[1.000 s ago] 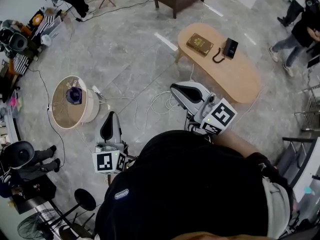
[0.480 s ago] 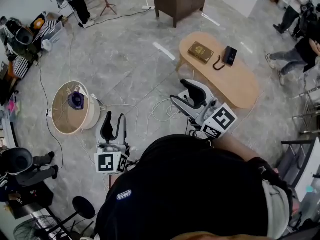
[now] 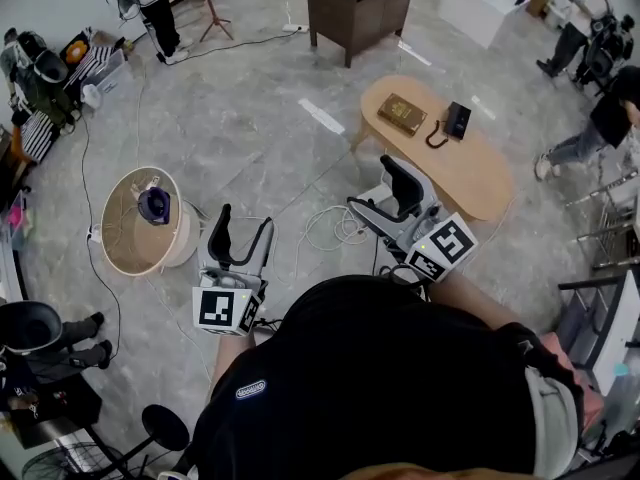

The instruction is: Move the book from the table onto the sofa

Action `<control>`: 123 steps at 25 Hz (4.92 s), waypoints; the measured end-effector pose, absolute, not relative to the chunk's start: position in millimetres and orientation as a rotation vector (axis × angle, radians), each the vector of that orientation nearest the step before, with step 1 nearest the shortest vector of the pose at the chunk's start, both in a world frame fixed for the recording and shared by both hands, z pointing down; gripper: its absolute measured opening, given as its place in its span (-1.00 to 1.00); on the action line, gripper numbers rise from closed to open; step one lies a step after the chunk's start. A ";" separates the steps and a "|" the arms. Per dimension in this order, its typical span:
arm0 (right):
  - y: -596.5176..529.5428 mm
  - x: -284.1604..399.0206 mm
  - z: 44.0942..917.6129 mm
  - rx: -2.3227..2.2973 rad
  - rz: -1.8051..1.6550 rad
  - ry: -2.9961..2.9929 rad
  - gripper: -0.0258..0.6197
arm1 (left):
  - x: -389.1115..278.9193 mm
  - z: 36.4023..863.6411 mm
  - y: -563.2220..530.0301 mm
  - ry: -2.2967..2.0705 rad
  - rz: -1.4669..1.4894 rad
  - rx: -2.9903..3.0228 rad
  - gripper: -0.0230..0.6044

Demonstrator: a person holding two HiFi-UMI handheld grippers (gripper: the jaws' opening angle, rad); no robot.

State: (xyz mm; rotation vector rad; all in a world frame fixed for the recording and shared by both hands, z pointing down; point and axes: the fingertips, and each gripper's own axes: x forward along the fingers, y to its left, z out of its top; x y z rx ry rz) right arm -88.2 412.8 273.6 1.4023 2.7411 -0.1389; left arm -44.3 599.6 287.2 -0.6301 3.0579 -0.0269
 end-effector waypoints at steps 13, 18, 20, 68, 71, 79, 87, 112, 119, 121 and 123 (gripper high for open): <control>413.0 -88.6 286.5 1.291 -0.089 2.833 0.75 | -54.9 303.1 613.0 3.054 -0.003 -0.712 0.18; 398.7 -107.9 294.4 1.240 -0.111 2.855 0.77 | -82.1 308.9 600.4 3.068 -0.071 -0.754 0.20; 391.7 -121.4 299.5 1.220 -0.129 2.865 0.78 | -99.7 312.8 595.3 3.083 -0.094 -0.762 0.21; 122.1 -544.8 430.9 0.118 -0.302 3.244 0.79 | -654.3 433.5 268.6 2.780 -0.327 -1.857 0.23; 121.4 -569.0 443.8 0.068 -0.282 3.277 0.79 | -678.3 446.5 252.0 2.733 -0.331 -1.942 0.23; 109.9 -619.0 486.2 -0.086 -0.288 3.366 0.79 | -722.1 499.6 225.2 2.658 -0.405 -2.145 0.23; 102.0 -644.5 524.9 -0.256 -0.315 3.403 0.79 | -748.5 540.0 195.7 2.527 -0.480 -2.299 0.23; 33.9 -646.7 779.9 -0.223 -0.517 3.644 0.80 | -733.8 793.8 107.5 2.598 -0.765 -2.575 0.23; 27.9 -657.4 832.4 -0.211 -0.587 3.681 0.79 | -748.1 844.5 109.8 2.642 -0.815 -2.592 0.23; 24.5 -661.9 849.7 -0.208 -0.623 3.698 0.79 | -754.4 859.9 110.4 2.671 -0.817 -2.604 0.23; 20.3 -666.8 867.7 -0.206 -0.669 3.714 0.79 | -760.3 876.7 111.2 2.709 -0.819 -2.618 0.23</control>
